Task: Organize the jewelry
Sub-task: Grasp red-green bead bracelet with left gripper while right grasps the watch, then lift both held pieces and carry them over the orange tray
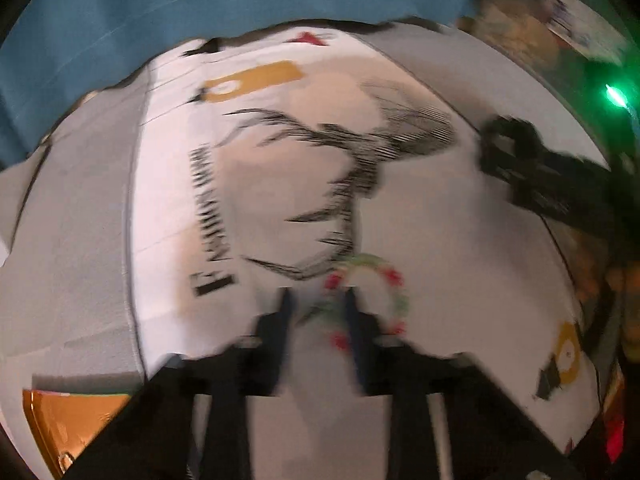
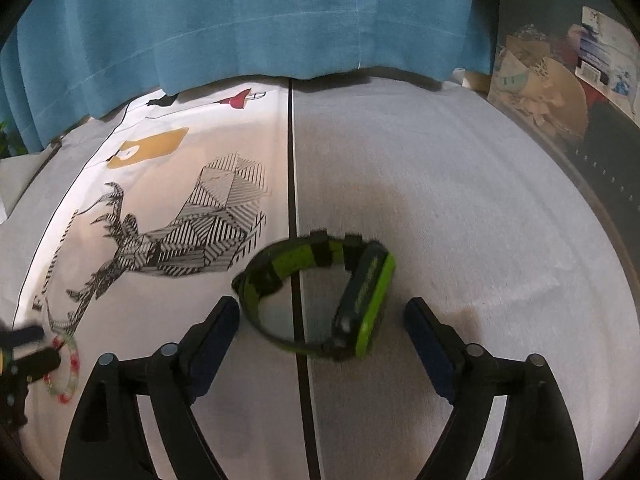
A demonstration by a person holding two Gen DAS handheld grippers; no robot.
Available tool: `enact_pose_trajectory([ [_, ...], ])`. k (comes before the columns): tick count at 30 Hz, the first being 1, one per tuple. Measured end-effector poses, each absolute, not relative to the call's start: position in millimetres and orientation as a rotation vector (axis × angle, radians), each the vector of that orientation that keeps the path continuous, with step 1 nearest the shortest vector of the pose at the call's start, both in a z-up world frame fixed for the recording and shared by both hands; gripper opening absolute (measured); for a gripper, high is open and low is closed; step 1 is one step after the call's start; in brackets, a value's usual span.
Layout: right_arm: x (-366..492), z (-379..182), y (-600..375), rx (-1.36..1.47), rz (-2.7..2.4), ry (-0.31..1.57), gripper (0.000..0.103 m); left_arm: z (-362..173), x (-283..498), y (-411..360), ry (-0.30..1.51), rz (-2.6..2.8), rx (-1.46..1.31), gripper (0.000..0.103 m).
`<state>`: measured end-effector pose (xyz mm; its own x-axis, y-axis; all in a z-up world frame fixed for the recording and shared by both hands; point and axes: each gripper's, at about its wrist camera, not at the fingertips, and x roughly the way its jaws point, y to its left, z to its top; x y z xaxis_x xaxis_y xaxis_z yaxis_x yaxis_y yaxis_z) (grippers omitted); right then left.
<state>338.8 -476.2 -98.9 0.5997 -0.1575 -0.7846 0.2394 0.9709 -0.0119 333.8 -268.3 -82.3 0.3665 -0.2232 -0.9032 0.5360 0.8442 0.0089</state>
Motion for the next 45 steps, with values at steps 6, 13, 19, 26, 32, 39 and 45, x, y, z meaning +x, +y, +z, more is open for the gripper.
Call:
enact_pose_trajectory([
  [6, 338, -95, -468, 0.07, -0.222, 0.889, 0.058, -83, 321, -279, 1.095, -0.542, 0.375, 0.004],
  [13, 304, -73, -462, 0.077, -0.219, 0.861, 0.053, -48, 303, -271, 1.036, -0.56, 0.311, 0.004],
  [19, 273, -62, -458, 0.066, -0.209, 0.864, 0.045, -7, 278, -256, 0.963, -0.568, 0.265, 0.004],
  [26, 236, -46, -447, 0.069, -0.192, 0.85, 0.044, 30, 249, -227, 0.9, -0.553, 0.222, 0.004],
  [32, 198, -27, -432, 0.084, -0.176, 0.817, 0.044, 52, 223, -199, 0.86, -0.535, 0.191, 0.004],
  [39, 156, -5, -403, 0.075, -0.139, 0.794, 0.044, 72, 199, -162, 0.824, -0.494, 0.15, 0.004],
  [45, 125, 7, -373, 0.067, -0.088, 0.779, 0.044, 86, 172, -122, 0.789, -0.446, 0.113, 0.004],
])
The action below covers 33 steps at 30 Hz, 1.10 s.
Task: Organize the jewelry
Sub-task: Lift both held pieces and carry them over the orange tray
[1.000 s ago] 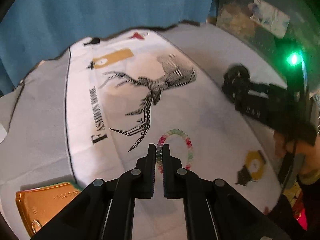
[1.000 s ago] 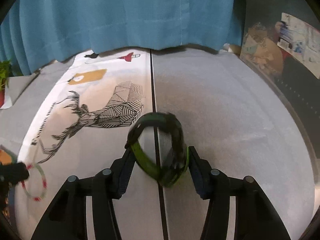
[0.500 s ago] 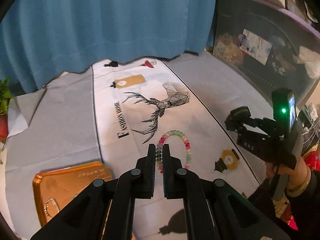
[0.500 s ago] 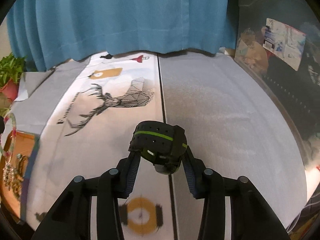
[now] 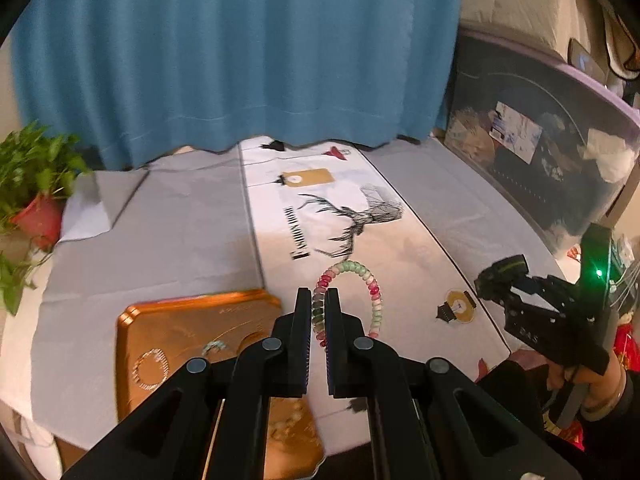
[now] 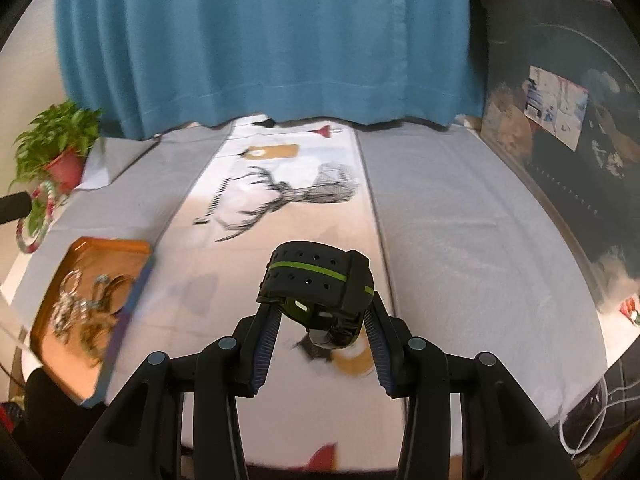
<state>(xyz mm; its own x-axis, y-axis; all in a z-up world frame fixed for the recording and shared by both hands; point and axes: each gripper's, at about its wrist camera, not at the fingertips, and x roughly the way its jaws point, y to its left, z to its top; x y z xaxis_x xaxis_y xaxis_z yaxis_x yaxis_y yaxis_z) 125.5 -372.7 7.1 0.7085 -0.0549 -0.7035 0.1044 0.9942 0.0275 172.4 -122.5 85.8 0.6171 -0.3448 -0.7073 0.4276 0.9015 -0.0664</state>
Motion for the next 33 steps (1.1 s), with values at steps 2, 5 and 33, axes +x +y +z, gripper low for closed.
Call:
enact_pose_trajectory([
  [2, 118, 9, -361, 0.062, -0.069, 0.78, 0.044, 87, 163, -109, 0.785, -0.434, 0.1, 0.004],
  [5, 107, 11, -340, 0.051, -0.038, 0.783, 0.044, 85, 148, -87, 0.78, -0.411, 0.084, 0.004],
  [33, 79, -4, -149, -0.147, 0.28, 0.853, 0.044, 35, 102, 41, 0.811, -0.233, -0.021, 0.004],
])
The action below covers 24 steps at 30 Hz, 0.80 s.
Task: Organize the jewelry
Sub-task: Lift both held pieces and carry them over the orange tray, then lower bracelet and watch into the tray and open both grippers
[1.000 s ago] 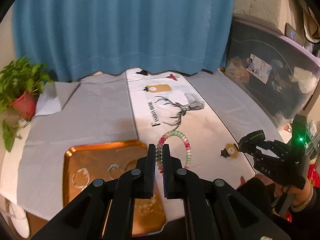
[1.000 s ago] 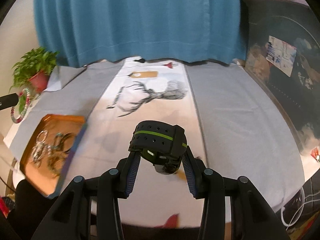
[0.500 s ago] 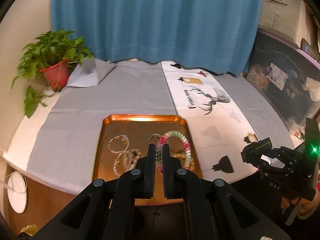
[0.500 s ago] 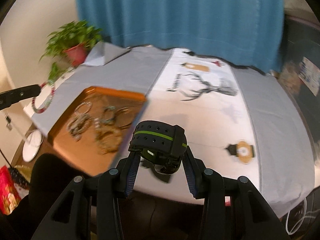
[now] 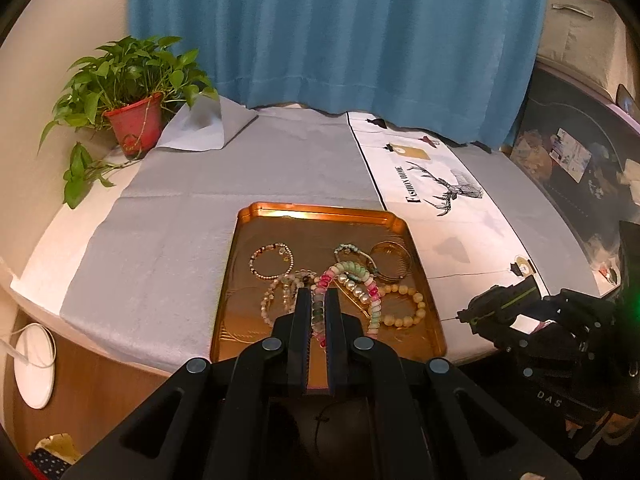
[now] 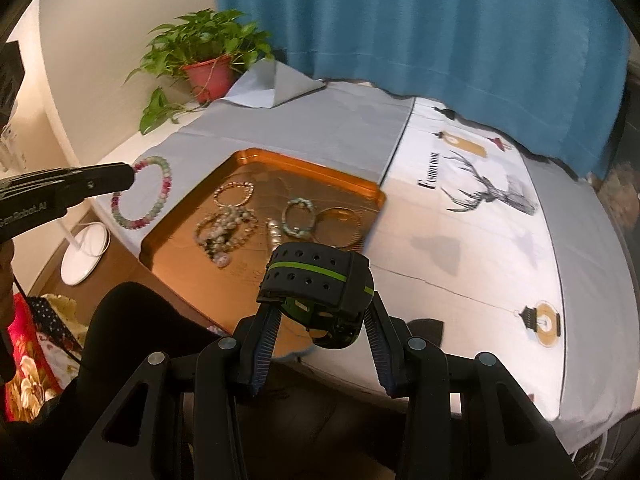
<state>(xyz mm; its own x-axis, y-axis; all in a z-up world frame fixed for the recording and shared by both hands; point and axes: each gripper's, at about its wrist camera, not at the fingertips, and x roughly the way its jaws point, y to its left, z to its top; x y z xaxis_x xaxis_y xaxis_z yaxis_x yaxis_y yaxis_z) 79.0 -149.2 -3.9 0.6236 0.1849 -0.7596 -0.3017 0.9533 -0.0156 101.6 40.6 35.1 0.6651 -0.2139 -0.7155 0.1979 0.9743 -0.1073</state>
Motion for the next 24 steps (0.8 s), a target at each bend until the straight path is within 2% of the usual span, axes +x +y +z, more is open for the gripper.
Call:
enact_pose_trajectory([
  [12, 93, -16, -125, -0.185, 0.309, 0.879, 0.044, 17, 119, 46, 0.845, -0.231, -0.035, 0.004],
  [24, 151, -33, -95, -0.228, 0.33, 0.867, 0.044, -10, 179, 50, 0.888, -0.227, -0.035, 0.004],
])
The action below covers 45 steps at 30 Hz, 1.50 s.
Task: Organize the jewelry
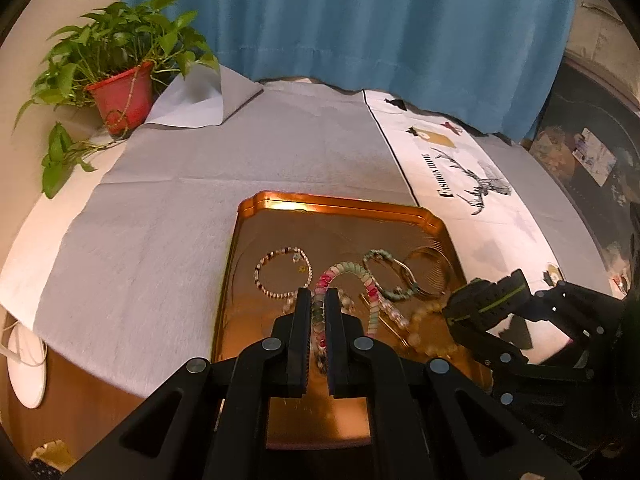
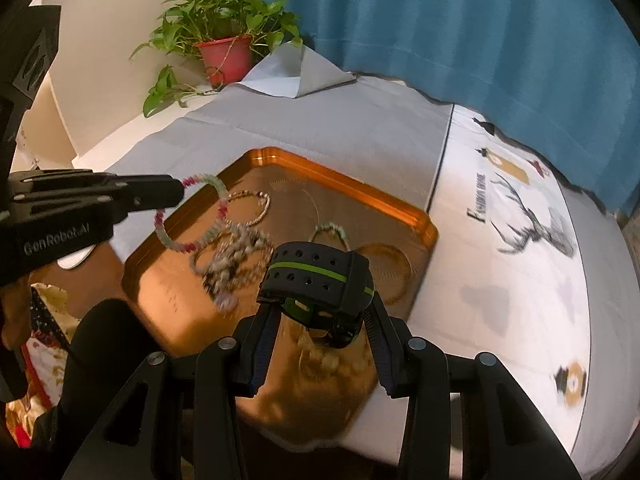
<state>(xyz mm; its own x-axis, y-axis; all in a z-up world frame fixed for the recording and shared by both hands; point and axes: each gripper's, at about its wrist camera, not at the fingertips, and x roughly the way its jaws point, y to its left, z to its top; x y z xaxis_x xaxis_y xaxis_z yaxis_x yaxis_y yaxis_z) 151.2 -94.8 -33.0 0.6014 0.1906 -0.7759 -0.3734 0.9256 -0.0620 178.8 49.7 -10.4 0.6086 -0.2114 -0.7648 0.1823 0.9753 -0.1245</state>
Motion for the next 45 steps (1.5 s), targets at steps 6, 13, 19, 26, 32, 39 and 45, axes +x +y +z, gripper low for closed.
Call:
enact_pose_trajectory([
  [6, 184, -45, -86, -0.237, 0.323, 0.879, 0.059, -24, 205, 48, 0.9, -0.191, 0.028, 0.013],
  [13, 184, -65, -87, -0.287, 0.275, 0.941, 0.079, -26, 190, 57, 0.815, -0.044, 0.096, 0.102],
  [19, 131, -59, -101, -0.271, 0.259, 0.924, 0.079, -25, 138, 52, 0.813, -0.017, 0.107, 0.102],
  [26, 84, -56, -114, -0.263, 0.2, 0.889, 0.079, -22, 86, 42, 0.807, -0.007, 0.063, 0.102],
  [32, 65, -54, -119, -0.249, 0.194, 0.884, 0.079, -16, 55, 38, 0.779, 0.011, 0.048, 0.102],
  [39, 51, -42, -119, -0.248, 0.203, 0.847, 0.079, -14, 40, 32, 0.774, 0.016, 0.079, 0.102],
  [45, 44, -40, -121, -0.246, 0.205, 0.848, 0.079, -11, 34, 28, 0.763, 0.009, 0.092, 0.102],
])
